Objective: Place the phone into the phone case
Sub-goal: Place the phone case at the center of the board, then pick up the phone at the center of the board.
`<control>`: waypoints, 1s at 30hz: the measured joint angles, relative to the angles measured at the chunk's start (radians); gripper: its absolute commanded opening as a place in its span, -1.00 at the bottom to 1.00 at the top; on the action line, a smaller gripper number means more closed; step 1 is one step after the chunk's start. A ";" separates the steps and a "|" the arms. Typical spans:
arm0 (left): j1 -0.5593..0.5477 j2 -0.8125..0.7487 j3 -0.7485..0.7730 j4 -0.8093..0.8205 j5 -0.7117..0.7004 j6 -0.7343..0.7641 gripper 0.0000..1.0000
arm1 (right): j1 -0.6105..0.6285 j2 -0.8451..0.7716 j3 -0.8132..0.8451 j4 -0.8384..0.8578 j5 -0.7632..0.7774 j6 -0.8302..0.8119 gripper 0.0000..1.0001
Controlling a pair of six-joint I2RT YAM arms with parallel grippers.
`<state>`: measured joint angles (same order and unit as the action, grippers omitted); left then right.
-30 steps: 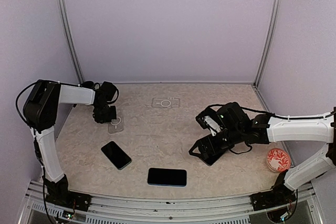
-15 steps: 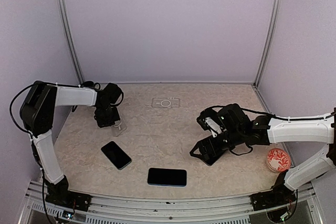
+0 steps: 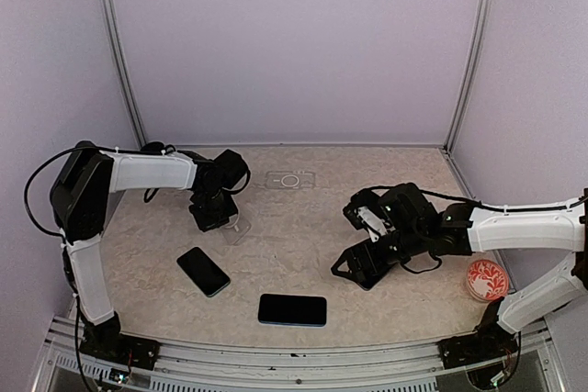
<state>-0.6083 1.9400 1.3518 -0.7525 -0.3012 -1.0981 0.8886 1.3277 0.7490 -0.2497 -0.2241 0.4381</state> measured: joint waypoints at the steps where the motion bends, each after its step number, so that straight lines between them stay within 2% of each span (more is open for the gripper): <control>1: 0.000 0.000 0.000 0.000 0.002 -0.014 -0.87 | 0.000 0.000 0.000 0.000 0.001 0.000 0.99; 8: -0.018 0.004 0.020 -0.002 0.018 -0.091 -0.59 | 0.014 0.000 0.000 0.000 0.003 0.000 0.99; 14: -0.041 0.017 0.039 0.000 0.037 -0.104 -0.54 | 0.050 0.000 0.000 0.000 0.013 -0.012 0.99; 17: -0.048 0.012 0.037 0.002 0.039 -0.099 -0.41 | 0.091 0.000 0.000 0.000 0.026 -0.036 0.99; 19: -0.054 -0.010 0.027 0.010 0.038 -0.089 -0.25 | 0.127 0.001 0.002 0.000 0.038 -0.061 0.99; 21: -0.063 -0.067 -0.002 0.032 0.035 -0.072 0.01 | 0.158 0.005 0.008 0.000 0.048 -0.086 0.99; 28: -0.101 -0.418 -0.175 0.215 0.035 0.030 0.95 | 0.287 0.078 0.025 0.017 0.153 -0.241 0.99; 30: -0.108 -0.506 -0.238 0.275 0.034 0.074 0.98 | 0.315 0.097 0.025 0.029 0.176 -0.293 0.99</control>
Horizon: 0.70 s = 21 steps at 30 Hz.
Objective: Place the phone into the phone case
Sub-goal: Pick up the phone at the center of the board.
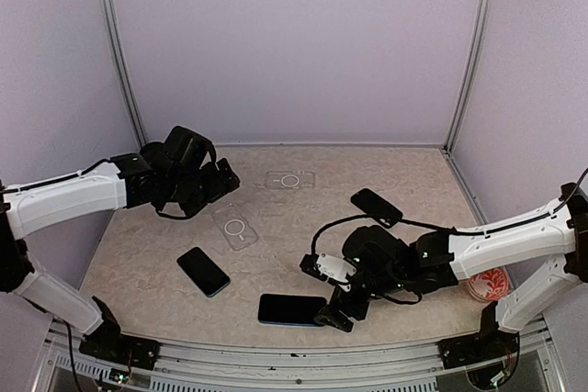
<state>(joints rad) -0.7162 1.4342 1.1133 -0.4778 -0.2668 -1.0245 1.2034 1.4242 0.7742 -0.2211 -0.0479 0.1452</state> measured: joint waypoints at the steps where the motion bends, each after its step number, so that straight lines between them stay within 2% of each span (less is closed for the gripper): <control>1: -0.003 -0.040 -0.035 0.029 -0.002 0.022 0.98 | 0.011 0.008 0.000 0.010 0.006 -0.025 0.99; 5: -0.015 -0.180 -0.175 0.119 -0.003 0.101 0.98 | 0.018 0.027 -0.001 0.070 0.026 -0.127 0.99; 10: -0.025 -0.309 -0.267 0.170 -0.008 0.172 0.98 | 0.018 0.027 -0.035 0.195 0.022 -0.234 0.99; 16: -0.099 -0.368 -0.306 0.204 -0.048 0.225 0.98 | 0.018 0.059 -0.091 0.347 -0.005 -0.330 0.99; 21: -0.137 -0.415 -0.359 0.238 -0.055 0.262 0.98 | 0.007 0.161 -0.095 0.428 -0.068 -0.357 0.99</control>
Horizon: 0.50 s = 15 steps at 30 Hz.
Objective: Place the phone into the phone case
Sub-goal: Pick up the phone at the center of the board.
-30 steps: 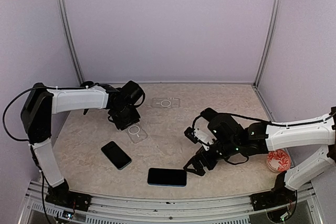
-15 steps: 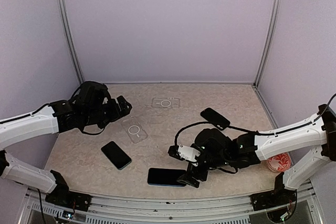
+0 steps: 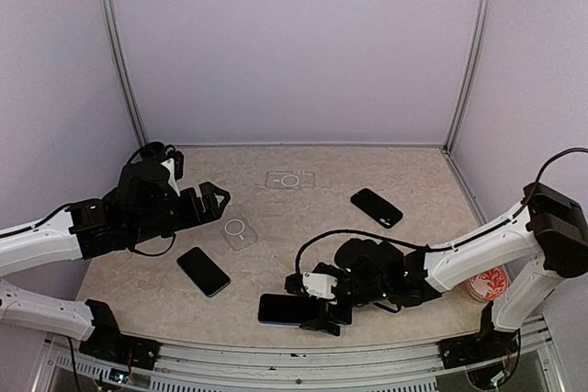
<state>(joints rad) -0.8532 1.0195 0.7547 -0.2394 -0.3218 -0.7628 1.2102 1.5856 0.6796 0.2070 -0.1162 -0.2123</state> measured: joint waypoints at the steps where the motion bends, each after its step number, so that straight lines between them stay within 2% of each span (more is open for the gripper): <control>1: 0.000 -0.013 -0.010 0.005 0.000 0.007 0.98 | -0.005 0.021 0.000 0.010 -0.018 0.001 0.99; 8: 0.000 -0.084 -0.019 0.015 -0.016 0.051 0.98 | -0.084 0.063 -0.084 0.163 -0.109 0.016 0.99; 15: 0.000 -0.090 -0.019 0.015 -0.031 0.076 0.98 | -0.102 0.070 -0.112 0.228 -0.141 0.016 0.99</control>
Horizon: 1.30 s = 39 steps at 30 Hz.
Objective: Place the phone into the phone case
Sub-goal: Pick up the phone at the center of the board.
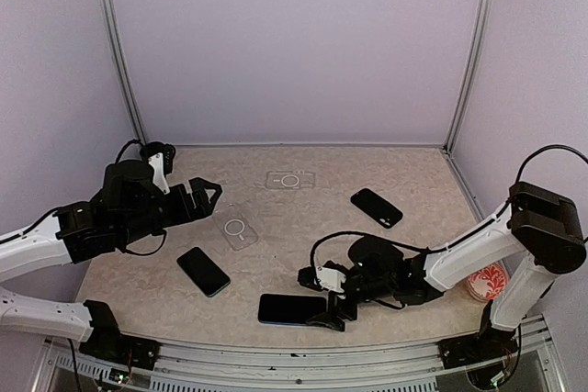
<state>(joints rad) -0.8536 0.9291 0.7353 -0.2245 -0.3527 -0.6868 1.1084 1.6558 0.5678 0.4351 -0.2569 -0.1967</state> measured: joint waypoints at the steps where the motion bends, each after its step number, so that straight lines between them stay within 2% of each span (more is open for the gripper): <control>1: 0.000 0.000 0.000 0.000 -0.003 0.000 0.98 | 0.000 0.005 0.000 0.010 -0.005 0.000 0.99; 8: 0.014 -0.053 0.000 0.000 -0.038 0.000 0.98 | 0.000 0.039 -0.050 0.077 -0.040 0.003 0.99; 13: 0.071 -0.085 0.000 0.000 -0.037 0.000 0.98 | 0.000 0.063 -0.058 0.107 -0.058 0.008 0.99; 23: 0.142 -0.081 0.000 0.000 0.038 -0.016 0.98 | 0.000 0.120 -0.056 0.207 -0.075 0.022 0.97; 31: 0.142 -0.071 0.000 0.000 0.068 -0.023 0.98 | -0.005 0.151 -0.037 0.232 -0.084 0.033 0.84; 39: 0.142 -0.076 0.000 0.000 0.069 -0.028 0.98 | -0.006 0.170 -0.035 0.266 -0.091 0.039 0.61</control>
<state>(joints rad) -0.7120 0.8536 0.7357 -0.2241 -0.2840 -0.7147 1.1027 1.8259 0.5323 0.7010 -0.3477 -0.1574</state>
